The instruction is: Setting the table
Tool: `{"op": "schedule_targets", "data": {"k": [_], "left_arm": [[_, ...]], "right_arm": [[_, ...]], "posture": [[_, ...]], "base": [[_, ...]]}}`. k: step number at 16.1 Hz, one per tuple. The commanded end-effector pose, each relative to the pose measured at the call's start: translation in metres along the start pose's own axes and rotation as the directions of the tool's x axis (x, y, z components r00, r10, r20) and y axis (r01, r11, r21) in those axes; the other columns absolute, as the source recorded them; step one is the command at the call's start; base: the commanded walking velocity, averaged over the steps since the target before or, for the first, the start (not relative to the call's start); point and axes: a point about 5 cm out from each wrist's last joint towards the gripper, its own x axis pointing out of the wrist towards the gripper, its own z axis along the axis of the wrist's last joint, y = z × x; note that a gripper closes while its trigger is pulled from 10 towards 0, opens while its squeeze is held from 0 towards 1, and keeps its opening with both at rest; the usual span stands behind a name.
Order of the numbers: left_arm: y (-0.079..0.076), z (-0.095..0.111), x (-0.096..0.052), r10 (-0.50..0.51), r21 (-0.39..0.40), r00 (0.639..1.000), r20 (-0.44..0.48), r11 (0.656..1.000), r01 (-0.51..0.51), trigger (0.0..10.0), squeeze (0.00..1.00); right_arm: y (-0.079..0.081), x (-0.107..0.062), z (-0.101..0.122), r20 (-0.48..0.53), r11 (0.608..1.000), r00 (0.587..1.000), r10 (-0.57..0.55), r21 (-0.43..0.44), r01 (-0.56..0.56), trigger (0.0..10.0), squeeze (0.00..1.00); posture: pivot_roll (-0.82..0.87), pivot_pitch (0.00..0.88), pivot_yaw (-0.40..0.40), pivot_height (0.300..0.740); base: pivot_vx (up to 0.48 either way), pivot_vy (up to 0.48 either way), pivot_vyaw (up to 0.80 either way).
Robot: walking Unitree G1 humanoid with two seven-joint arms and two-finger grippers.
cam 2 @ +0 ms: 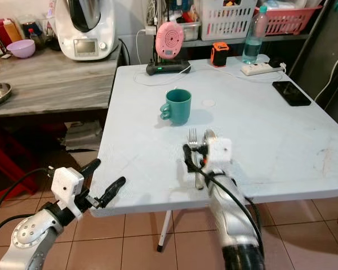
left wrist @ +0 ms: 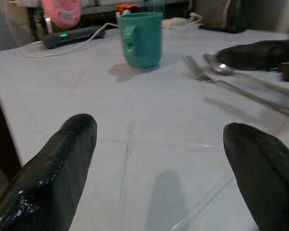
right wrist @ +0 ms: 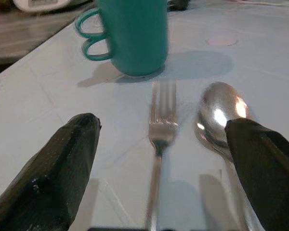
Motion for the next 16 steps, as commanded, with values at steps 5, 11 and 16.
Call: {"op": "schedule_targets", "data": {"k": [5,11,16], "left_arm": [[0.002,0.001,-0.006,-0.048,0.014,0.999,-0.013,0.999,0.049,10.0,0.0],[-0.001,0.001,-0.008,-0.104,0.015,0.995,-0.007,0.994,0.104,10.0,0.0],[-0.003,0.002,-0.006,-0.112,0.019,0.994,0.0,0.994,0.112,10.0,0.0]], "right_arm": [[0.014,0.015,-0.005,-0.065,0.999,0.997,0.049,-0.017,-0.05,10.0,0.0],[0.012,0.017,-0.021,-0.149,0.999,0.988,0.032,-0.03,-0.037,10.0,0.0],[0.007,0.015,-0.03,-0.187,0.999,0.982,-0.027,-0.033,0.021,3.3,0.0]], "posture": [[0.07,0.02,0.066,0.74],[0.07,0.022,0.069,0.74],[0.07,0.022,0.069,0.74]], "base": [[0.0,0.0,0.0],[0.0,0.0,0.0],[0.0,0.0,0.0]]}}
